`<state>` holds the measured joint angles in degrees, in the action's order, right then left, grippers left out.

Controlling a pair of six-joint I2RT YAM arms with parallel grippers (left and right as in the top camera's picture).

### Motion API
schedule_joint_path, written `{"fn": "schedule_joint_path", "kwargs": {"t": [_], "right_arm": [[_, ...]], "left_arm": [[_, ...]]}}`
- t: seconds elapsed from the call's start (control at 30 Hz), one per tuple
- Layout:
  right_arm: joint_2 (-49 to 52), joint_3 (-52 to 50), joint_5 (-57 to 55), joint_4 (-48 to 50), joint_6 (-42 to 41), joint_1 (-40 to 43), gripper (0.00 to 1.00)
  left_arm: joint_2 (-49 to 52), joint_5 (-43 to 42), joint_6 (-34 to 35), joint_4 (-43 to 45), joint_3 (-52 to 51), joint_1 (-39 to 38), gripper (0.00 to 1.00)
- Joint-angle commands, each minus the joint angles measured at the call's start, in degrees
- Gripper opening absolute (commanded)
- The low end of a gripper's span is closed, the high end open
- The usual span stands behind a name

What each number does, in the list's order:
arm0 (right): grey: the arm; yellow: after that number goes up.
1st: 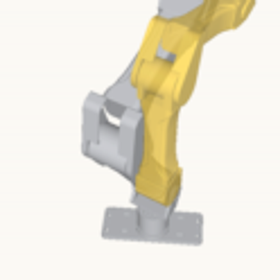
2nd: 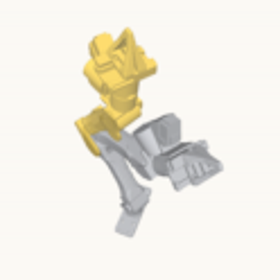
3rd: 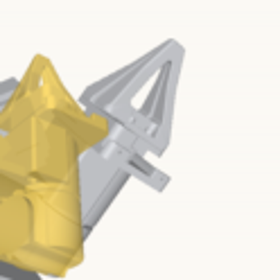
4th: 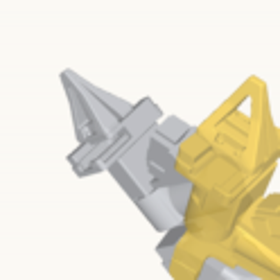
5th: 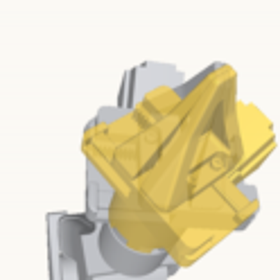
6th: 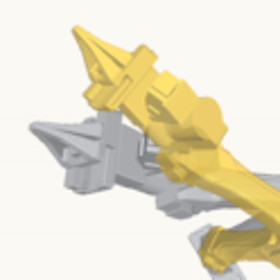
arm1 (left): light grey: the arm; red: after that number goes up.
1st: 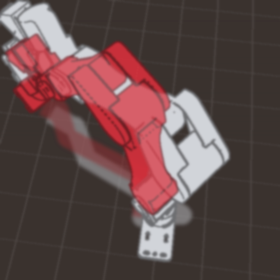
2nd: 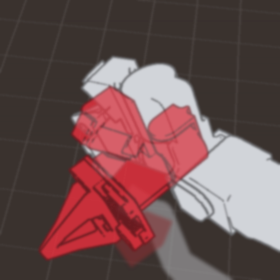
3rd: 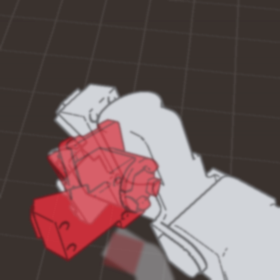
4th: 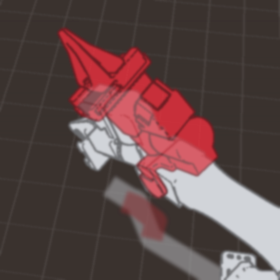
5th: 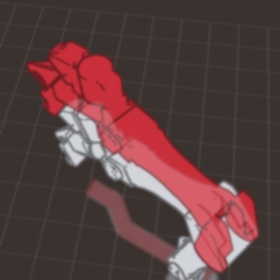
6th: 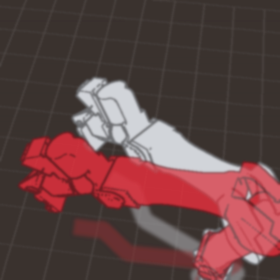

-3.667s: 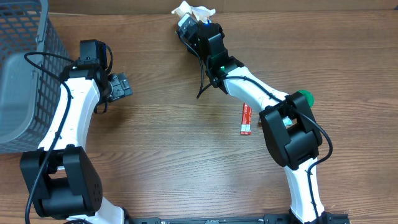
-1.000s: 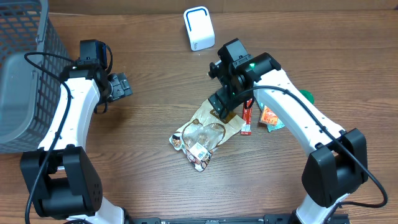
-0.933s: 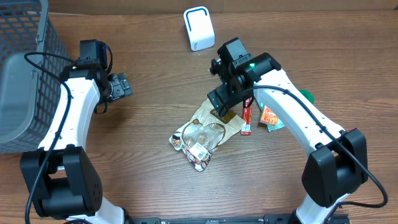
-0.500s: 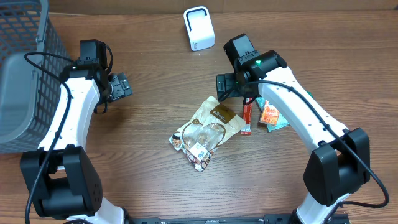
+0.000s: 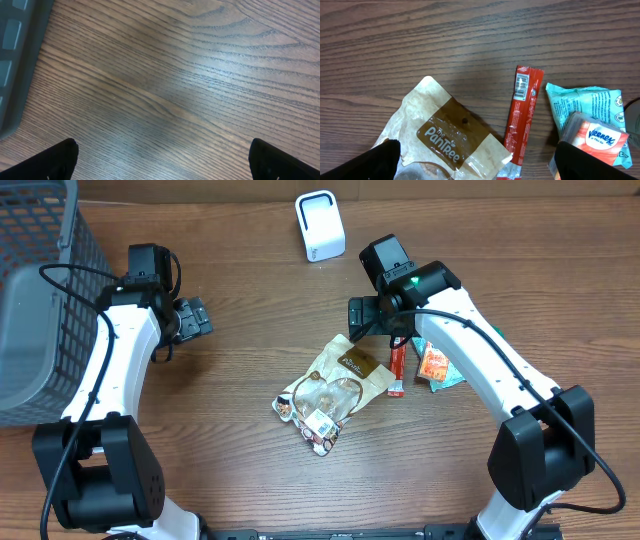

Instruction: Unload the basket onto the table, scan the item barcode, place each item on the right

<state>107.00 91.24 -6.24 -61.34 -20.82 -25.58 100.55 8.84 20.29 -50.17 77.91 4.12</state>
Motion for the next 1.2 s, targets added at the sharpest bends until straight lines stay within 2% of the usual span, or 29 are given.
{"fn": "schedule_joint_path", "kwargs": {"t": [0.0, 0.6, 0.93, 1.17], "right_arm": [[-0.7, -0.66, -0.59, 0.22, -0.42, -0.11, 1.0], [-2.54, -0.66, -0.59, 0.22, -0.44, -1.6, 1.0], [-14.34, -0.66, -0.59, 0.22, -0.42, -7.52, 1.0], [-23.23, -0.66, -0.59, 0.2, -0.42, -7.78, 1.0]], "left_arm": [[-0.81, 0.57, -1.46, 0.04, -0.42, -0.37, 1.0], [-0.81, 0.57, -1.46, 0.02, -0.42, -0.37, 1.0], [-0.81, 0.57, -1.46, 0.02, -0.42, -0.37, 1.0], [-0.81, 0.57, -1.46, 0.02, -0.42, -0.37, 1.0]]}}
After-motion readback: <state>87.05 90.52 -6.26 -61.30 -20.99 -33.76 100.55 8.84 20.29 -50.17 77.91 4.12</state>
